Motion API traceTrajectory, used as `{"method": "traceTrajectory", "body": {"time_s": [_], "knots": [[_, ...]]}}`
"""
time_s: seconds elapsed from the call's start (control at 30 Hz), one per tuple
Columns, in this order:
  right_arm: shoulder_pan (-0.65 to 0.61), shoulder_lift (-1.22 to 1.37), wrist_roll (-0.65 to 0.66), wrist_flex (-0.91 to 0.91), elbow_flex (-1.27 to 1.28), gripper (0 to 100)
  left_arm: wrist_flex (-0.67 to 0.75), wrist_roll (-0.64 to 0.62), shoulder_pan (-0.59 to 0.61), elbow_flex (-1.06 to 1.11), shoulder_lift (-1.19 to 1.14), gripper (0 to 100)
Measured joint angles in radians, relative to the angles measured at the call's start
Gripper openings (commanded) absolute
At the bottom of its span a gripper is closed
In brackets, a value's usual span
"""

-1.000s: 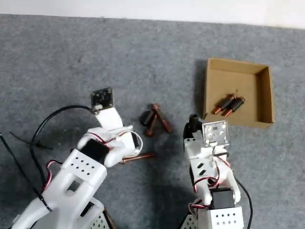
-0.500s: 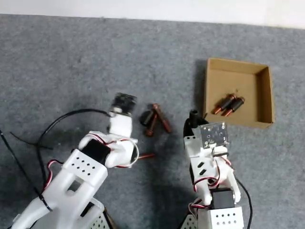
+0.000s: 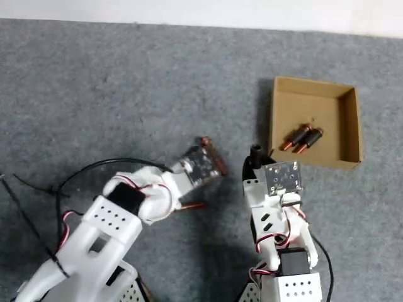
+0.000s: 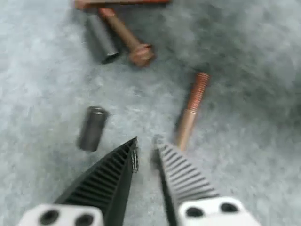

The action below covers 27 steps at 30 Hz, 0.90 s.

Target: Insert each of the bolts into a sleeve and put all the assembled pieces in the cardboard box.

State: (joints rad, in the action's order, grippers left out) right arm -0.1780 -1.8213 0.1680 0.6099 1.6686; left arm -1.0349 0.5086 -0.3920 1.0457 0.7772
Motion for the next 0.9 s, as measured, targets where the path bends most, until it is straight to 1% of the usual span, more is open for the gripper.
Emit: {"method": "traceTrajectory", "body": {"time_s": [0.13,0.27,0.37,0.47,0.63,0.9], "knots": [[0.000,0.000,0.000,0.000,0.000,0.5,-0.003,0.074,-0.025,0.000,-0.084,13],[0.000,0.000,0.000,0.000,0.000,0.5,0.054,0.144,-0.026,0.000,-0.219,13],[0.000,0.000,0.000,0.000,0.000,0.5,0.100,0.175,-0.031,0.000,-0.322,13],[0.000,0.000,0.000,0.000,0.000,0.5,0.129,0.187,-0.043,-0.002,-0.388,13],[0.000,0.000,0.000,0.000,0.000,0.5,0.133,0.187,-0.100,-0.002,-0.404,13],[0.000,0.000,0.000,0.000,0.000,0.5,0.155,0.189,-0.100,-0.002,-0.404,13]]}}
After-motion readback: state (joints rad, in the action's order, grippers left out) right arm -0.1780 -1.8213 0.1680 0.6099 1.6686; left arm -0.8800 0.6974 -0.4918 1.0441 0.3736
